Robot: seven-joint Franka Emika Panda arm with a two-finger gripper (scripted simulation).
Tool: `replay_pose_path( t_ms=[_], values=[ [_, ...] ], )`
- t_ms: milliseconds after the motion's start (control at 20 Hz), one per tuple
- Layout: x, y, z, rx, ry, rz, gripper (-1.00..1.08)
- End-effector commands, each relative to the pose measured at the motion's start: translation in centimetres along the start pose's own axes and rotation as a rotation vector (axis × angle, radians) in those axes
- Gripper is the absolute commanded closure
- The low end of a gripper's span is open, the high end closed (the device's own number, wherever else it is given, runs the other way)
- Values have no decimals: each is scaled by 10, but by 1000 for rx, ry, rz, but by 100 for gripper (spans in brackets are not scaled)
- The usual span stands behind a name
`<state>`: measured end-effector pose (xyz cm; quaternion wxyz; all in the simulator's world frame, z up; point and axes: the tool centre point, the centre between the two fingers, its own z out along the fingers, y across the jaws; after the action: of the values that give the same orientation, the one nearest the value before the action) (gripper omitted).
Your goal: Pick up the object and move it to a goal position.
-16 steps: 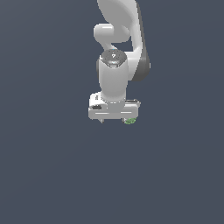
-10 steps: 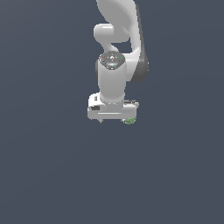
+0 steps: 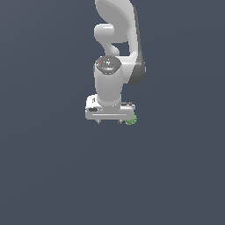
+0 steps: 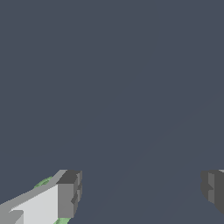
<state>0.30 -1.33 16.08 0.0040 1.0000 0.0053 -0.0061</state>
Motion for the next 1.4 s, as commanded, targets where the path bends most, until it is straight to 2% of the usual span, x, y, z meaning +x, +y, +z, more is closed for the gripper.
replay_pose_path(
  t_ms=[0,400,950,1350],
  values=[
    [-2,-4,2,0,1,-9,-92],
    [-23,-36,21,0,3,-78,-92],
    [-83,-103,59,3,11,-244,-92],
    [-108,-123,71,6,13,-305,-92]
  ],
)
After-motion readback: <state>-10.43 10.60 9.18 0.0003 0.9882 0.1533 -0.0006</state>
